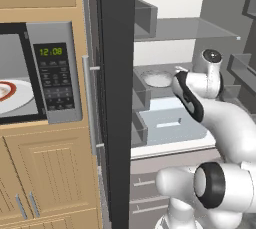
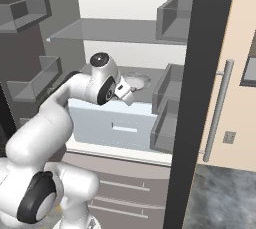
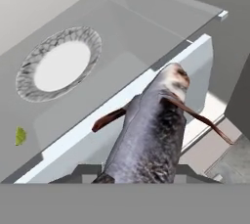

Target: Transport the fish from the fridge to the microwave and turn on the microwave.

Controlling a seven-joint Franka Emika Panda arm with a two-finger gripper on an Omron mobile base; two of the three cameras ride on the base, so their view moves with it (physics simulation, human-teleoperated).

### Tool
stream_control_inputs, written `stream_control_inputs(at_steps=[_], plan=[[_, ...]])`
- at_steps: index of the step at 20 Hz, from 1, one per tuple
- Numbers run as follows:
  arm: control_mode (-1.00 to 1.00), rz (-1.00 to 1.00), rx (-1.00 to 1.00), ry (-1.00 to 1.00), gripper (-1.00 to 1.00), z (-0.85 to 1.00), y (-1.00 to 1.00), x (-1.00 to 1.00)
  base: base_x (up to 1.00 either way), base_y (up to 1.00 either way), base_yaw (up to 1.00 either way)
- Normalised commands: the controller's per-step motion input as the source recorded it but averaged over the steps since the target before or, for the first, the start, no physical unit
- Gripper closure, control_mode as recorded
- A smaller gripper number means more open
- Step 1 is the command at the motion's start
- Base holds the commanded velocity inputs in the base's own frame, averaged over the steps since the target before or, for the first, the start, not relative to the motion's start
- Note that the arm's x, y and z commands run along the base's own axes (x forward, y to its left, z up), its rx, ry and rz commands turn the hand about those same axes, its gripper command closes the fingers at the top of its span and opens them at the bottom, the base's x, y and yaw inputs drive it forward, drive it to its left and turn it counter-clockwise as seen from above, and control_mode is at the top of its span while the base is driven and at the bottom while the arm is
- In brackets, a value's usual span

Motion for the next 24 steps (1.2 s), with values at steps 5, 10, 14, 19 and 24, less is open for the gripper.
stream_control_inputs(at_steps=[5, 10, 14, 19, 24], plan=[[-1.0, 0.03, 0.0, -0.05, 1.0, 0.33, 0.0, -0.59, 0.0, 0.0, 0.0], [-1.0, 0.04, 0.0, -0.04, 1.0, 0.36, 0.05, -0.57, 0.0, 0.0, 0.0], [-1.0, 0.04, 0.0, -0.04, 1.0, 0.35, 0.18, -0.52, 0.0, 0.0, 0.0], [-1.0, 0.04, 0.0, -0.03, 1.0, 0.35, 0.23, -0.53, 0.0, 0.0, 0.0], [-1.0, 0.02, 0.0, -0.05, 1.0, 0.34, 0.12, -0.46, 0.0, 0.0, 0.0]])
